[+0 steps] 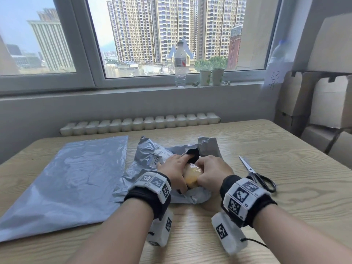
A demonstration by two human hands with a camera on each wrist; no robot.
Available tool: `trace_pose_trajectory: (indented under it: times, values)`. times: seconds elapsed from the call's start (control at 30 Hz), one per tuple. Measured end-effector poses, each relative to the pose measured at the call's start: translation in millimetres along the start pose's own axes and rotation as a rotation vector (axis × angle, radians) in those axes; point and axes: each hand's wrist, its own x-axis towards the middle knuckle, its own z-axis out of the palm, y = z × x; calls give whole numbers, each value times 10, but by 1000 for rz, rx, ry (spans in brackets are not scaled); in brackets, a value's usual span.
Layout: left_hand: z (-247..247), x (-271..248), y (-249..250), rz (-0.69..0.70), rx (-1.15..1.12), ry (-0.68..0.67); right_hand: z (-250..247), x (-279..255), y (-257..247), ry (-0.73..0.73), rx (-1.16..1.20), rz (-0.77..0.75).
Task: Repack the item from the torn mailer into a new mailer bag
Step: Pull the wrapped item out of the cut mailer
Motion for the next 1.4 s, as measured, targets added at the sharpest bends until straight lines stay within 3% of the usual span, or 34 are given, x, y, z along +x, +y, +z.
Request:
trace_pose_trajectory:
  times: [0.3, 0.43, 0.6, 0.67, 0.83, 0.97, 1.07, 1.23, 1.4]
  values:
    - [-88, 72, 36, -2, -24, 71, -312, 56, 183, 132, 165, 132]
    - [-102, 70, 69, 18, 5, 53, -319, 39, 229, 160, 116, 155]
    - [-19, 61, 79, 26, -38, 126, -252, -45, 204, -45, 394, 206]
    - [11, 96, 58, 30, -64, 149, -224, -61, 209, -92, 392, 201]
    - [72, 89, 52, 70, -64, 152, -328, -48, 193, -192, 226, 121]
    - [77, 28, 54, 120, -174, 223, -168, -76, 111, -67, -95, 57]
    - [79, 11, 0, 120, -249, 240, -146, -85, 94, 0, -71, 80]
    - [72, 141, -93, 64, 24, 166, -459, -51, 238, -88, -46, 138]
    - [84, 173, -40, 24, 47, 134, -699, -124, 506, -205, -305, 222]
